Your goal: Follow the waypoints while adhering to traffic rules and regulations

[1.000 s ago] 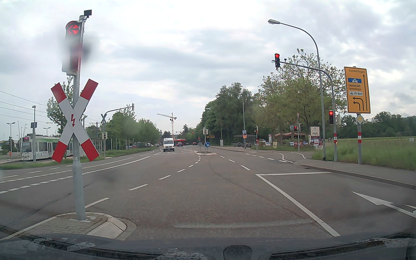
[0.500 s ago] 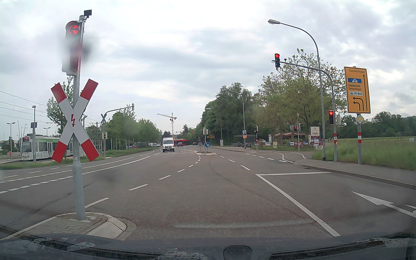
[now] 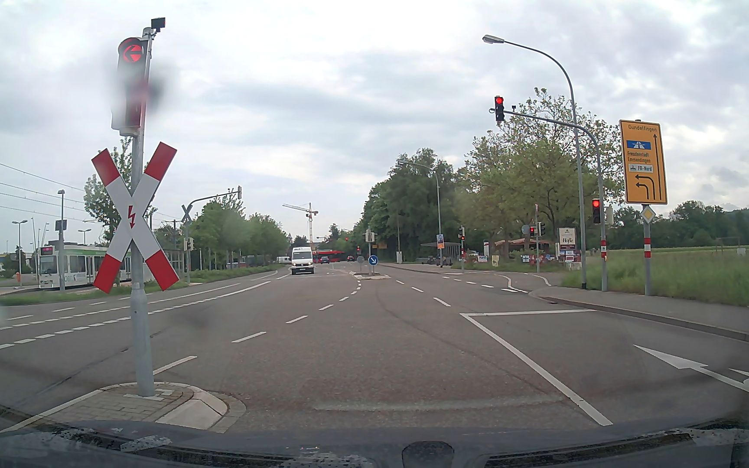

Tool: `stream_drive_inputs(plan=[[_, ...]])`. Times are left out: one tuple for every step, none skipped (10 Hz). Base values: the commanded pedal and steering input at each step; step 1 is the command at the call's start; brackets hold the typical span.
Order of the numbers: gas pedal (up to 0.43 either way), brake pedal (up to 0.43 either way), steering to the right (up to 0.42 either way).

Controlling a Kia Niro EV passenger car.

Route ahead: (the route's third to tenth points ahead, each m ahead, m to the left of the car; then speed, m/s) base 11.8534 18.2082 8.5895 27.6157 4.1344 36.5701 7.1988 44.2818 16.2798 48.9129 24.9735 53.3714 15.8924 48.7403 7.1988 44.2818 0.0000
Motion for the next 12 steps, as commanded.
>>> stream_drive_inputs(plan=[[0.0,0.201,0.01],[0.0,0.201,0.009],[0.0,0.201,0.01],[0.0,0.201,0.009],[0.0,0.201,0.01],[0.0,0.201,0.01],[0.0,0.201,0.01],[0.0,0.201,0.01],[0.0,0.207,0.01],[0.0,0.201,0.009],[0.0,0.201,0.01],[0.0,0.201,0.01]])
